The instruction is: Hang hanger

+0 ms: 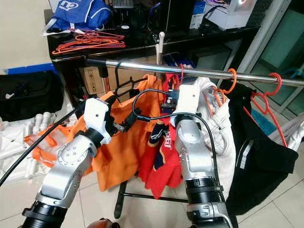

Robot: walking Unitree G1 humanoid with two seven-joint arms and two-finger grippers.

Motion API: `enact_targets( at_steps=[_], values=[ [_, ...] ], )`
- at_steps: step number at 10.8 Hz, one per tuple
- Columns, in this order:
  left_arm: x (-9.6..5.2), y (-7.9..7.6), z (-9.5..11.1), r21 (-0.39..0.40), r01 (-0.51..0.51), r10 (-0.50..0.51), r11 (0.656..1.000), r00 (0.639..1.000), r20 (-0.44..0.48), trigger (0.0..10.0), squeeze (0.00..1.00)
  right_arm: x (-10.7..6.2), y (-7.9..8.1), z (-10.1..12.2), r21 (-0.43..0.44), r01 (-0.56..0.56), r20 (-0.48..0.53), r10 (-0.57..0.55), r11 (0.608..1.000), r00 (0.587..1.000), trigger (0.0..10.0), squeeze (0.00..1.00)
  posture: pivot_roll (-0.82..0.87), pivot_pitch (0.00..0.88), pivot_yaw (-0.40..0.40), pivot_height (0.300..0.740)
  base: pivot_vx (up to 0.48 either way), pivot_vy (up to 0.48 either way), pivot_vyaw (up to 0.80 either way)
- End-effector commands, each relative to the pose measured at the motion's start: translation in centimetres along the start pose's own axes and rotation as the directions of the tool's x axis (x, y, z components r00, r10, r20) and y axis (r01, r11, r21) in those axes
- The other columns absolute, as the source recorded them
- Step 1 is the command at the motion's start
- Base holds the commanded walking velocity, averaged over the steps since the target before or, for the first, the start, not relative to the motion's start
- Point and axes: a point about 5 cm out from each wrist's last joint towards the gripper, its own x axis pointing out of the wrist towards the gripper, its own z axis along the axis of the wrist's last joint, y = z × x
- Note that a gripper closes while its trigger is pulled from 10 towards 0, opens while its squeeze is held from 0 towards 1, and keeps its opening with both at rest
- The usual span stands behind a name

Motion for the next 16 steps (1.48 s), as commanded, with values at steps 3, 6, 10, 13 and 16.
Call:
enact_targets(
  at_steps=[3, 6, 10, 13, 16],
  values=[
    [0.4, -0.3, 0.1, 0.024, 0.024, -0.024, 0.999, 1.000, 0.002, 10.0, 0.00, -1.4, -1.6, 2.9, -0.019, 0.011, 0.172, -0.008, 1.000, 0.985, 0.0, 0.00, 0.04, 0.000, -0.012, 0.740, 0.000, 0.000, 0.00],
    [0.6, 0.0, 0.0, 0.053, 0.008, -0.008, 0.999, 1.000, -0.006, 10.0, 0.00, -3.2, -2.3, 3.1, 0.014, 0.021, 0.237, -0.024, 1.000, 0.971, 0.0, 0.00, 0.03, 0.000, -0.008, 0.740, 0.000, 0.000, 0.00],
    [0.8, 0.5, 0.0, 0.050, -0.047, 0.047, 0.998, 0.999, 0.001, 10.0, 0.00, -6.6, -2.8, 0.8, -0.067, -0.021, 0.263, 0.038, 0.998, 0.964, 0.0, 0.00, 0.01, 0.000, -0.002, 0.740, 0.000, 0.000, 0.00],
    [0.6, 0.3, -0.1, 0.036, -0.055, 0.054, 0.998, 0.999, 0.005, 10.0, 0.00, -8.1, -3.8, -1.0, -0.103, -0.029, 0.227, 0.051, 0.994, 0.973, 0.0, 0.00, 0.01, 0.000, 0.008, 0.740, 0.000, 0.000, 0.00],
    [1.1, 0.6, 0.1, 0.065, -0.088, 0.088, 0.994, 0.996, 0.012, 10.0, 0.00, -7.4, -5.4, -1.7, -0.066, 0.031, 0.181, -0.019, 0.997, 0.983, 0.0, 0.00, -0.01, 0.000, 0.017, 0.740, 0.000, 0.000, 0.00]
  ],
)
